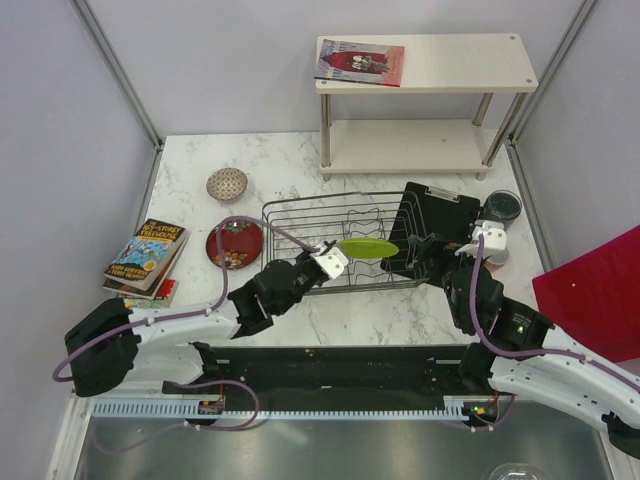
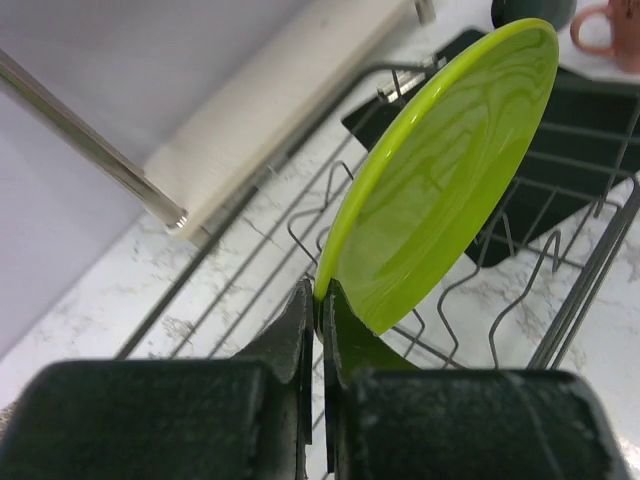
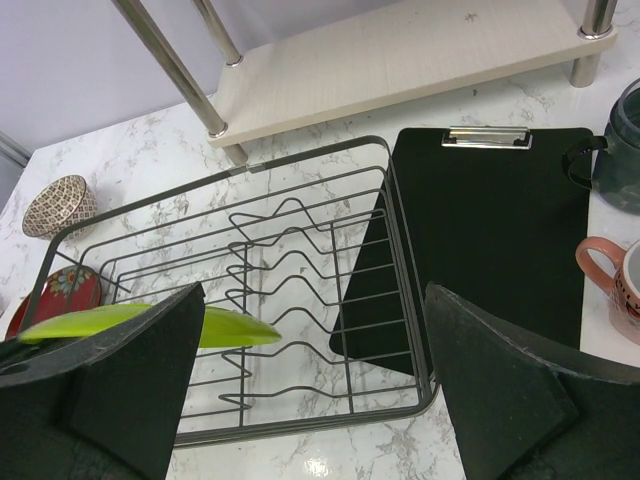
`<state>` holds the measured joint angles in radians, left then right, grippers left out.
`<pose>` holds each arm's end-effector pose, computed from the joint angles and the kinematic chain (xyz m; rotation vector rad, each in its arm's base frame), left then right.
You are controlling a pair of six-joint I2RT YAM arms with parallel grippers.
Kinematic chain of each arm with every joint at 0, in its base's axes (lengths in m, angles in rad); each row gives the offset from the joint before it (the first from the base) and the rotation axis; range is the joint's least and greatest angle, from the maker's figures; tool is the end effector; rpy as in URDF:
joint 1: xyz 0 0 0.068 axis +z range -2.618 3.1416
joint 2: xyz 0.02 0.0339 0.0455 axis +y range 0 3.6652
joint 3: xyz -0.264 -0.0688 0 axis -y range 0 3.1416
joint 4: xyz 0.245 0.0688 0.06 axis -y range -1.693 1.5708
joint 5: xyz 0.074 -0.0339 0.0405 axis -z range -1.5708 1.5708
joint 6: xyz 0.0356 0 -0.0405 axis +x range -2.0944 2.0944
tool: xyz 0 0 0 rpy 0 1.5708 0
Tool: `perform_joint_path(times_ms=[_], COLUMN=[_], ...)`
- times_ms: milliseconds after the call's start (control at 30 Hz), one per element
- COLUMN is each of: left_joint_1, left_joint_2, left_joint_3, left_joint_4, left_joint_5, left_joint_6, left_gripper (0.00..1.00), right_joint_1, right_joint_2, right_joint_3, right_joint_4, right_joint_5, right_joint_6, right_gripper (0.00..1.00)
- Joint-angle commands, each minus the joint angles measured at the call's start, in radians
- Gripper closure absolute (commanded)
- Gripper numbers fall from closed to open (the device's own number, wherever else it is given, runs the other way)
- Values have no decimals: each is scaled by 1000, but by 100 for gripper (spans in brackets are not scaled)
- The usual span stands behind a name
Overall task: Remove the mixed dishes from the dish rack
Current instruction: Pick up the plate from the dish rack, then place the plate at the center of the board.
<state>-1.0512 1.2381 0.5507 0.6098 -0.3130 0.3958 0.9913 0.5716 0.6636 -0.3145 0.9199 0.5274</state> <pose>0.1430 -0.2278 0.2456 0.9023 1.3816 -0.2423 0.0947 0.0930 0.3175 0.2476 1.6963 0.3041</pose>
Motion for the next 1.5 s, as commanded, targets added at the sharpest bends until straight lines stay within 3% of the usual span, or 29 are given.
perform_joint_path(times_ms=[0,133,200,233,267,300,333,367,400,433,467,533,567,667,833,1467], left_joint_1=[-47,-46,-32,9,48,101,266,371,470,644,727,932,982,1043,1125,1197], left_joint_2=[-135,-218,-241,-247,-250,-252,-249,-244,-250,-261,-273,-292,-293,-275,-213,-279], left_joint_3=[-20,-3,41,72,116,237,299,364,365,356,338,287,270,203,155,-44], left_joint_4=[183,189,156,90,-146,-374,-577,-845,-898,-924,-952,-975,-986,-996,-963,-861], left_joint_5=[-101,-214,-369,-424,-540,-554,-510,-312,-213,-125,38,179,280,369,520,410], left_joint_6=[147,172,92,25,-217,-383,-579,-847,-932,-998,-1108,-1205,-1289,-1423,-1480,-1562], left_gripper=[98,98,98,98,98,98,98,98,98,98,98,98,98,98,98,98], right_joint_1=[1,1,1,1,1,1,1,1,1,1,1,1,1,1,1,1], right_joint_2=[-12,-9,-3,-1,1,4,5,5,2,-1,-7,-21,-27,-42,-65,-33], right_joint_3=[-1,2,4,2,1,2,4,4,2,1,-2,-10,-15,-22,-25,-36], right_joint_4=[3,5,5,6,9,9,9,8,9,9,8,5,3,-1,-24,-9], right_joint_5=[25,27,23,22,20,14,13,10,4,2,-4,2,-1,-3,4,-32], right_joint_6=[0,3,6,9,11,13,11,11,14,16,16,22,25,29,31,52], right_gripper=[3,3,2,2,3,2,2,2,3,2,2,3,2,3,2,2])
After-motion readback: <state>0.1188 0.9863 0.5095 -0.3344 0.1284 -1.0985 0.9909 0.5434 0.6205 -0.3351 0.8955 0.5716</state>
